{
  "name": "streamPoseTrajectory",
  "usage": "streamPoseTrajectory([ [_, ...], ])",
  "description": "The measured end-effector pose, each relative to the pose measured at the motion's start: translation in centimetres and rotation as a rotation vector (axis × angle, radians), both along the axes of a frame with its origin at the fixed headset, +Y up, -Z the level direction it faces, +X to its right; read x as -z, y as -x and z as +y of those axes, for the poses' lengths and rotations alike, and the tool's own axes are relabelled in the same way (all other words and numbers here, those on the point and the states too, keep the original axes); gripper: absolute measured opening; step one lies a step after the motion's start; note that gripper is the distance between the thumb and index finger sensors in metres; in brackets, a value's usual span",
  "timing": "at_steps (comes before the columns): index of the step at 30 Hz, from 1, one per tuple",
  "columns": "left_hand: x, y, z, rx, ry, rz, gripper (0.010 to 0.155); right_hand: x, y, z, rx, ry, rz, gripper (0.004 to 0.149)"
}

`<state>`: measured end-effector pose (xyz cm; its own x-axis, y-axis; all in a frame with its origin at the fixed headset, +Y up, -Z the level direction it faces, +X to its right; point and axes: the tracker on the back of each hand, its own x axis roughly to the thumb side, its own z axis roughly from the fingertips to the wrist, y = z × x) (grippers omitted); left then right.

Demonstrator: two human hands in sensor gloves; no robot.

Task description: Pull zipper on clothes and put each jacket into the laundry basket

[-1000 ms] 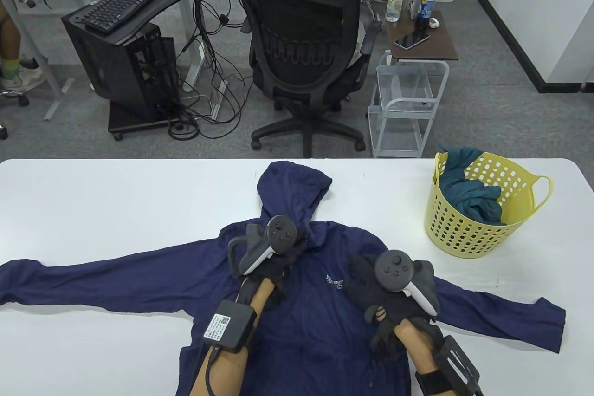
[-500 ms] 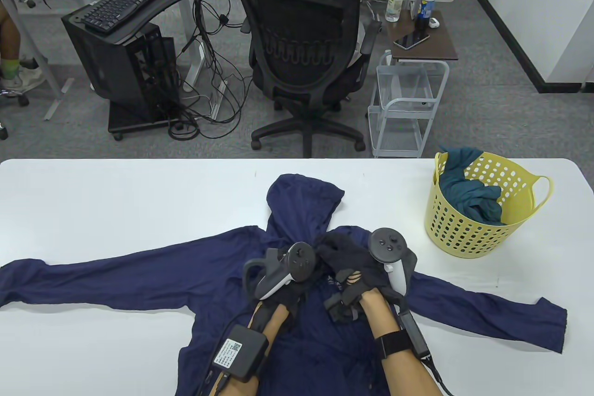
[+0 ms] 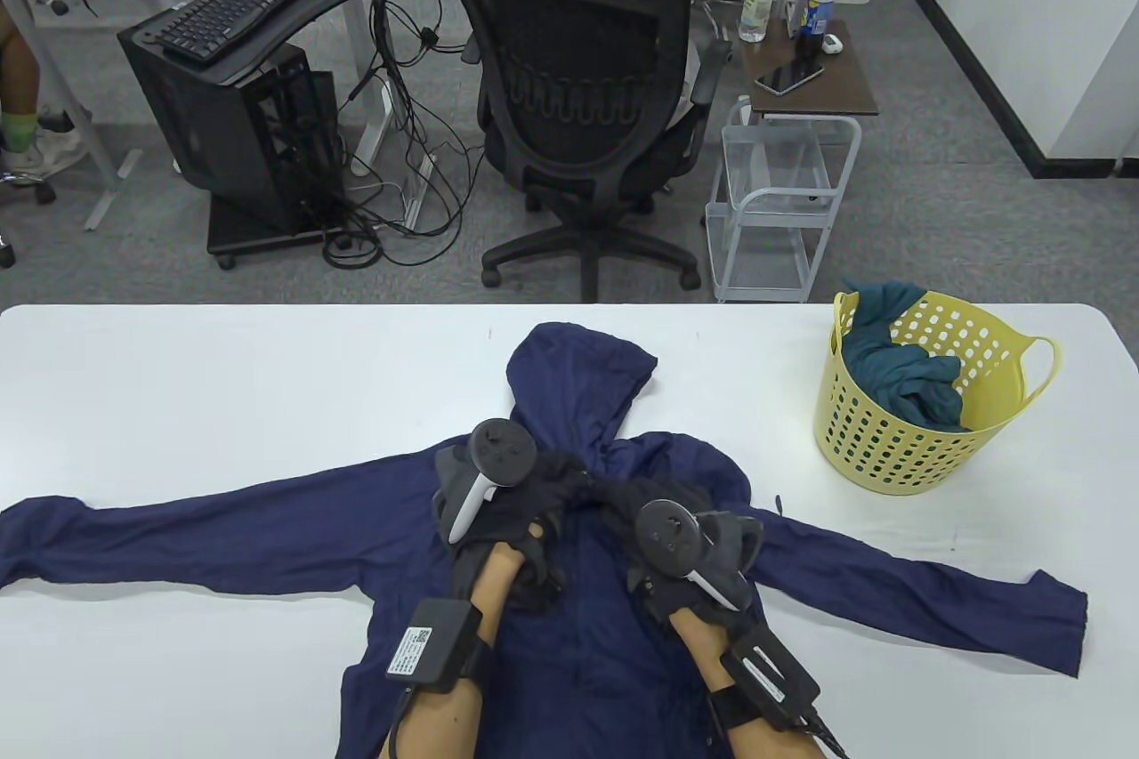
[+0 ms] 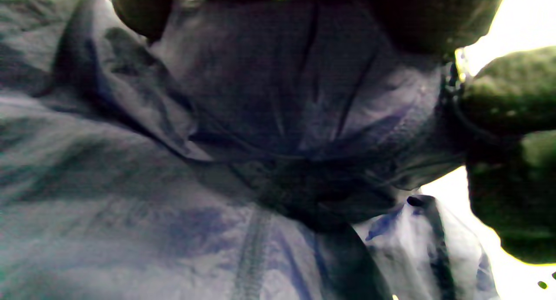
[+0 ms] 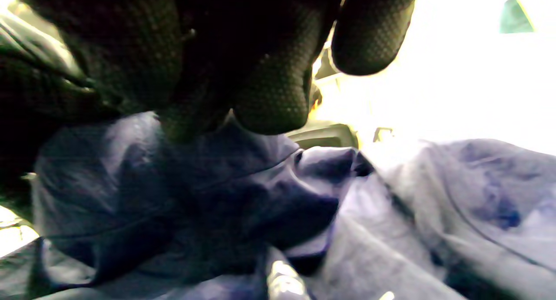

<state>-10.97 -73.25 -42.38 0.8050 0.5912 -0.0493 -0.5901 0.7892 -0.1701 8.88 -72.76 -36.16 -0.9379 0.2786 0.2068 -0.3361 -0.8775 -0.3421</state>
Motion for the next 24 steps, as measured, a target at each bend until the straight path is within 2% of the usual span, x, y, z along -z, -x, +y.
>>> streamPoseTrajectory([
  [2,0.3,0.1,0.0,0.002,0.012,0.004,0.044,0.0,0.3,-0.4,-0.064,-0.014,-0.056,0.042],
  [7,1.2,0.4,0.5,0.039,0.029,0.043,0.044,0.1,1.1,-1.8,-0.201,0.05,-0.014,0.041],
  [8,1.4,0.5,0.6,0.046,0.017,0.055,0.044,0.1,1.0,-2.2,-0.225,0.126,-0.034,0.042],
  [11,1.8,1.2,0.9,0.109,-0.011,0.094,0.044,-0.2,0.6,-3.0,-0.188,0.194,0.043,0.043],
  [14,2.2,2.0,1.4,0.203,-0.043,0.126,0.044,-0.7,0.1,-3.6,-0.173,0.396,0.05,0.043],
  [16,2.4,2.5,1.8,0.25,-0.085,0.159,0.044,-0.9,0.3,-3.8,-0.124,0.409,0.128,0.043],
  [17,2.5,2.9,1.9,0.277,-0.101,0.18,0.044,-1.1,0.3,-3.7,-0.127,0.475,0.161,0.043],
  [20,2.2,3.3,2.0,0.366,-0.188,0.244,0.044,-1.4,0.6,-3.7,-0.074,0.508,0.196,0.044],
  [21,1.9,3.0,2.1,0.418,-0.261,0.24,0.044,-1.4,0.6,-3.7,-0.042,0.493,0.196,0.043],
  [22,1.7,2.7,2.1,0.453,-0.286,0.225,0.045,-1.4,0.4,-3.7,-0.014,0.482,0.181,0.043],
  [24,0.6,1.4,2.8,0.508,-0.365,0.142,0.052,-0.9,-0.3,-3.9,0.054,0.467,0.125,0.042],
])
